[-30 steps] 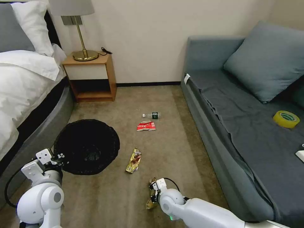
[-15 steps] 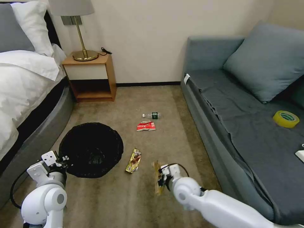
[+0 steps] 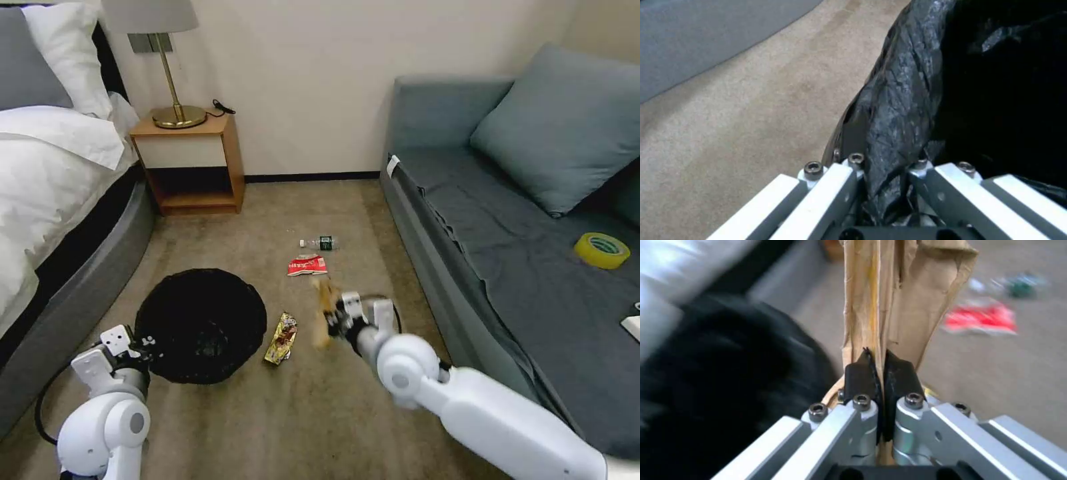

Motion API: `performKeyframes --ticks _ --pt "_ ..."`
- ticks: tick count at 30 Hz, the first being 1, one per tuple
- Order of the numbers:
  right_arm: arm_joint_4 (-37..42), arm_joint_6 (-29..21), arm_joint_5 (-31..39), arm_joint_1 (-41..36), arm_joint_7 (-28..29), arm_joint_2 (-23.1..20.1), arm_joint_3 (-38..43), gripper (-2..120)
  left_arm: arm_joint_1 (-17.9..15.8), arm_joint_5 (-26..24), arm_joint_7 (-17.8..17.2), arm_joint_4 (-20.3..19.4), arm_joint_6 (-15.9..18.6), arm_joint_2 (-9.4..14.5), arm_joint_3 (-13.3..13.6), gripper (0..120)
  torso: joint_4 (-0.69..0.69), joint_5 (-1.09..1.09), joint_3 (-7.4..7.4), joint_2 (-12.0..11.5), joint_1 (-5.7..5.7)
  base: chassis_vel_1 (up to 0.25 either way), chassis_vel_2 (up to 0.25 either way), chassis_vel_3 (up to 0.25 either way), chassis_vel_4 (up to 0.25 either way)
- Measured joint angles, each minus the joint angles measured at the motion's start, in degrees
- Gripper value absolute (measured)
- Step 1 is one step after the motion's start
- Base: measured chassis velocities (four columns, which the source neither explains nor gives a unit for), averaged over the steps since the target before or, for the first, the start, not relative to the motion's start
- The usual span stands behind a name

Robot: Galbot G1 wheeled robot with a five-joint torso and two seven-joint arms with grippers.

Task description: Pick up the trash bin, then pick up the garbage on the floor and place it into the trash bin.

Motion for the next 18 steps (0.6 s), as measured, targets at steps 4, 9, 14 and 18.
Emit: performKeyframes --ticks 4,9,14,18 --pt "1.11 0.27 2.28 2.75 1.45 5.57 -2.07 0 -0.09 0.11 -0.08 0.14 0.24 -0.3 0.26 2 0.0 -0.01 0.0 0.0 0.0 0.0 0.0 0.0 0.0" --pt "-2.74 1.11 1.36 4.15 2.23 12.65 -8.27 0 -0.04 0.4 -0.13 0.14 0.39 -0.76 0.53 2 0.01 0.0 0.0 0.0 0.0 0.0 0.0 0.0 0.0" --pt "-7.06 1.89 -0.36 3.77 3.05 16.0 -13.89 0 -0.06 0.9 -0.15 0.03 0.47 -1.32 1.05 2 0.0 -0.01 0.0 0.0 0.0 0.0 0.0 0.0 0.0" --pt "-8.7 1.85 -1.73 3.48 3.51 16.77 -16.35 0 -0.11 1.33 -0.15 -0.2 0.55 -1.75 1.46 2 0.0 0.0 0.0 0.0 0.0 0.0 0.0 0.0 0.0"
